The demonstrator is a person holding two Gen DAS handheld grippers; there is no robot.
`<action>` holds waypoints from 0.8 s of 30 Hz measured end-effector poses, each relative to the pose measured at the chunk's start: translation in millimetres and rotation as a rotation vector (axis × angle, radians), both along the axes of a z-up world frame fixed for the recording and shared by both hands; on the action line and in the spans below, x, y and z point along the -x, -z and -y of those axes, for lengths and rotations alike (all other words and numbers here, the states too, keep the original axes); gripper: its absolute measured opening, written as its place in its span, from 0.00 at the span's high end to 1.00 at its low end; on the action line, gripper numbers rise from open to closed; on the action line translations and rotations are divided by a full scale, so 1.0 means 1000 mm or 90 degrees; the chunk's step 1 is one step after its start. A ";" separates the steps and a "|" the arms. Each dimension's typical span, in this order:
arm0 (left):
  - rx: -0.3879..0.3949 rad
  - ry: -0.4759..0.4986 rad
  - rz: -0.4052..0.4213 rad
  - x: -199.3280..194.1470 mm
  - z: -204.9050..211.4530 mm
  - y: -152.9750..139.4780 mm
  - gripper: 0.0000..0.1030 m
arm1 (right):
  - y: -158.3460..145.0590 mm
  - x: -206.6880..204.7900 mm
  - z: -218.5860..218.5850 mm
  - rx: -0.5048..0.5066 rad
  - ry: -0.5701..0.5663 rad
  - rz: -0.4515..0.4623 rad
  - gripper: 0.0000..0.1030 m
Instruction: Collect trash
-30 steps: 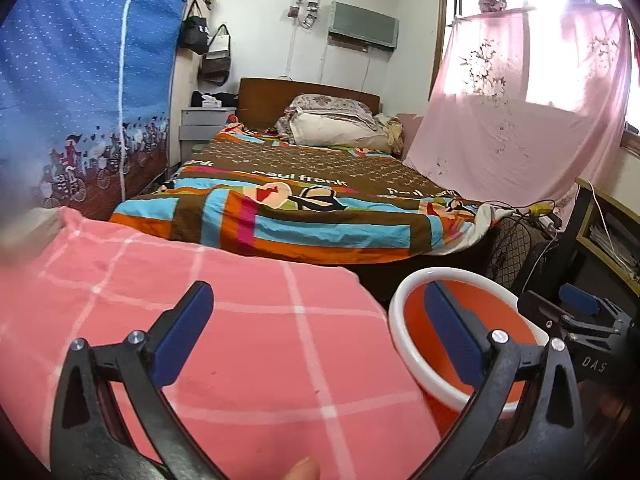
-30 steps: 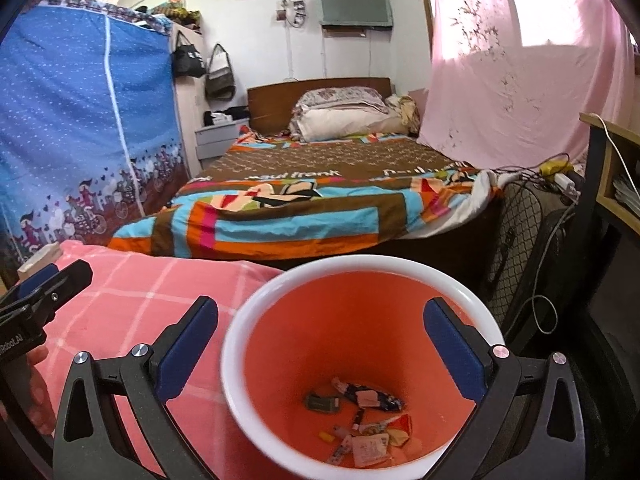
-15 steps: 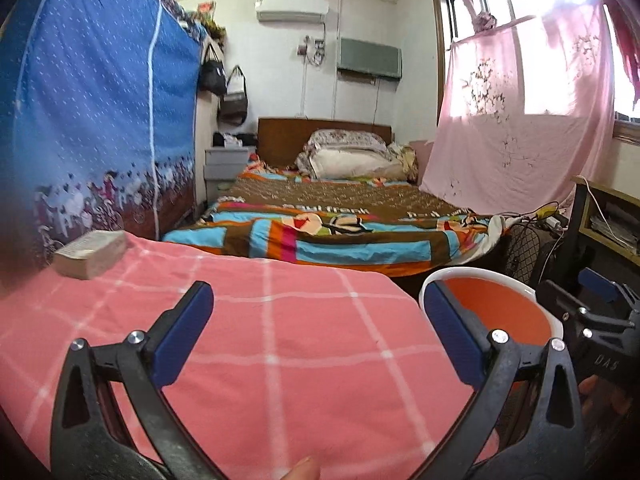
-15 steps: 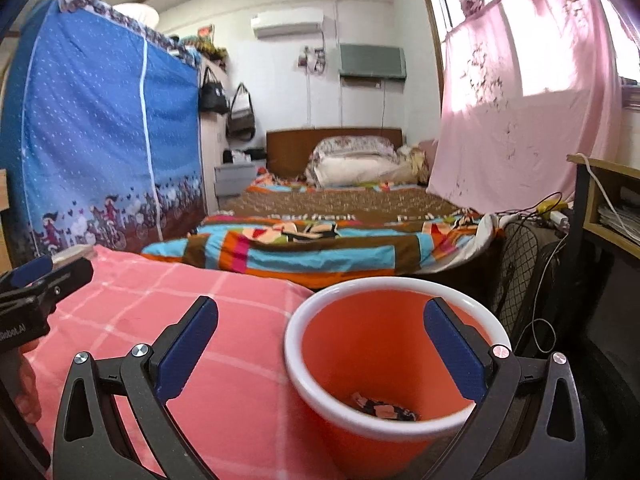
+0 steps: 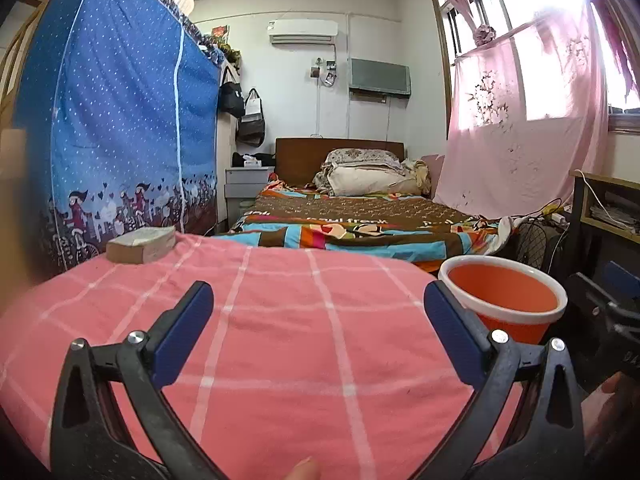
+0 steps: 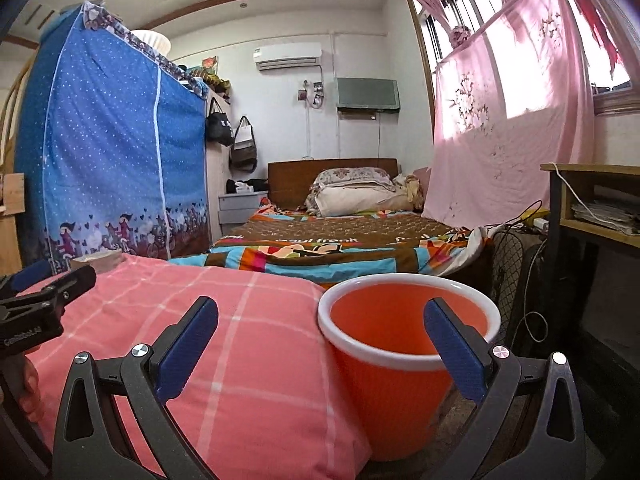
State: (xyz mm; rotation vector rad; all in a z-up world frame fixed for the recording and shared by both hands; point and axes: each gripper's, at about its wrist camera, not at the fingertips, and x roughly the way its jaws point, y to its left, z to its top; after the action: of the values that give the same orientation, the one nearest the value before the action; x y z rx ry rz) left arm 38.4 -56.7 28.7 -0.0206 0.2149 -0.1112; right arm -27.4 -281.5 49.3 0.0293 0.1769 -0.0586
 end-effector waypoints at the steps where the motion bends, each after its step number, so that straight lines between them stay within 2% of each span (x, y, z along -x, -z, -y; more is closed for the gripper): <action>1: 0.002 -0.003 -0.003 0.001 -0.002 0.002 0.02 | 0.000 0.001 0.000 0.000 0.000 0.004 0.00; 24: 0.010 -0.017 0.000 0.004 -0.007 0.006 0.02 | 0.010 0.002 -0.005 0.006 -0.002 -0.010 0.00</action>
State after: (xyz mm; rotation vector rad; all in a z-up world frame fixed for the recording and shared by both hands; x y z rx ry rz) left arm 34.6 -50.0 22.5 -0.0382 0.2142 -0.0869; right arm -29.6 -276.2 39.1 0.0192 0.1928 -0.0570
